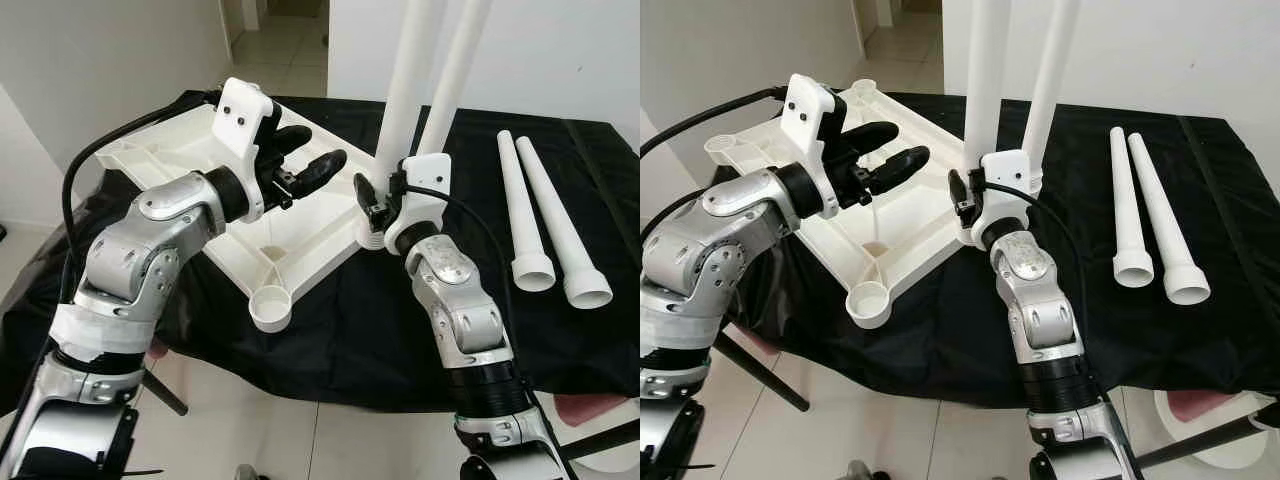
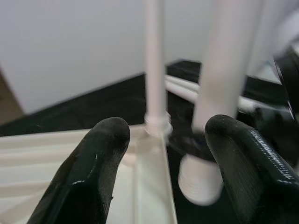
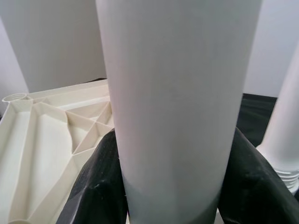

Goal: Building children table

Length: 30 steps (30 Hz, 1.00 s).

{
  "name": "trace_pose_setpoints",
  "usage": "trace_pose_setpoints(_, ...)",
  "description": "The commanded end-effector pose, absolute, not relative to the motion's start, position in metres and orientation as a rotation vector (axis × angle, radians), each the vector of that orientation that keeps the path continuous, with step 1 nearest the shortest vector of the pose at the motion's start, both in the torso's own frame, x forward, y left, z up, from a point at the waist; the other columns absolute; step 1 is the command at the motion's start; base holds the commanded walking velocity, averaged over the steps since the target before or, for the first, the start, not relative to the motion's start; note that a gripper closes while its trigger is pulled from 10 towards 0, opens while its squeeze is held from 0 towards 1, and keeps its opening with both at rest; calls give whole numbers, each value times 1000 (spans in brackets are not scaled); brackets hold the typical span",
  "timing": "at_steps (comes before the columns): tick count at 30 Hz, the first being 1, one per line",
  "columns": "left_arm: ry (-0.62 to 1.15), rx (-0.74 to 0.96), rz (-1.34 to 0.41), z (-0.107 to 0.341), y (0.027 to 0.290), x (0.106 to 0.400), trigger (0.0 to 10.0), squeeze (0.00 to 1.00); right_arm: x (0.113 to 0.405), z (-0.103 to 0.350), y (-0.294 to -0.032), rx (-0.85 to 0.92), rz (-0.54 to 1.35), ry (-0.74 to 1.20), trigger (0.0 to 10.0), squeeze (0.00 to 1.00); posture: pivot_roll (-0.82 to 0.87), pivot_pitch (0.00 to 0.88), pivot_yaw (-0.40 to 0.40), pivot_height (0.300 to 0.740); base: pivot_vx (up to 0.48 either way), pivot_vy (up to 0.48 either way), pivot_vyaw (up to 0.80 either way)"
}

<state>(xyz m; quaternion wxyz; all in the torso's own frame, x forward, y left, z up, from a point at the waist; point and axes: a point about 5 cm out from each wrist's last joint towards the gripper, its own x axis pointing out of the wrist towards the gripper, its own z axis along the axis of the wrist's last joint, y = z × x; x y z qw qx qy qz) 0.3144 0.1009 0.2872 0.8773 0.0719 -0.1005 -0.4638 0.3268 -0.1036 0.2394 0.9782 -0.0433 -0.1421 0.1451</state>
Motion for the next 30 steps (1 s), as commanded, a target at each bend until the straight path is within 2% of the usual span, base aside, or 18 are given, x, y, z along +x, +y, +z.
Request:
trace_pose_setpoints(1, -145, 262, -946, 271, 113, 322, 10000, 0, 319, 246, -108, -77, 307, -323, 941, 0, -96, 97, 68, 740, 0, 0, 0)
trace_pose_setpoints(2, -70, 384, -920, 255, 130, 327, 10000, 0, 310, 249, -111, -79, 341, -348, 7608, 0, -96, 100, 70, 740, 0, 0, 0)
trace_pose_setpoints(4, -70, 384, -920, 255, 130, 327, 10000, 0, 310, 249, -111, -79, 341, -348, 7608, 0, -96, 100, 70, 740, 0, 0, 0)
trace_pose_setpoints(5, 5, 487, -932, 241, 145, 328, 10000, 0, 302, 254, -110, -75, 384, -370, 10000, 0, -98, 102, 70, 740, 0, 0, 0)
trace_pose_setpoints(7, 5, 487, -932, 241, 145, 328, 10000, 0, 302, 254, -110, -75, 384, -370, 10000, 0, -98, 102, 70, 740, 0, 0, 0)
trace_pose_setpoints(10, 174, 672, -1046, 214, 171, 322, 10000, 0, 291, 264, -104, -55, 453, -408, 10000, 0, -101, 103, 68, 740, 0, 0, 0)
trace_pose_setpoints(12, 174, 672, -1046, 214, 171, 322, 10000, 0, 291, 264, -104, -55, 453, -408, 10000, 0, -101, 103, 68, 740, 0, 0, 0)
trace_pose_setpoints(13, 242, 772, -1080, 202, 179, 321, 10000, 0, 291, 267, -102, -39, 459, -413, 10000, 0, -101, 103, 67, 740, 0, 0, 0)
trace_pose_setpoints(15, 274, 821, -1093, 196, 182, 321, 10000, 0, 291, 267, -101, -28, 461, -412, 10000, 0, -99, 104, 65, 740, 0, 0, 0)
trace_pose_setpoints(16, 314, 899, -1121, 189, 186, 321, 10000, 0, 291, 266, -98, -16, 468, -410, 10000, 0, -100, 103, 64, 740, 0, 0, 0)
trace_pose_setpoints(23, 356, 980, -1171, 179, 188, 321, 10000, 0, 289, 264, -93, -6, 490, -401, 10000, 0, -100, 102, 63, 740, 0, 0, 0)
trace_pose_setpoints(30, 305, 1008, -1119, 175, 177, 340, 10000, 0, 285, 265, -88, 4, 515, -394, 10000, 0, -103, 105, 60, 740, 0, 0, 0)
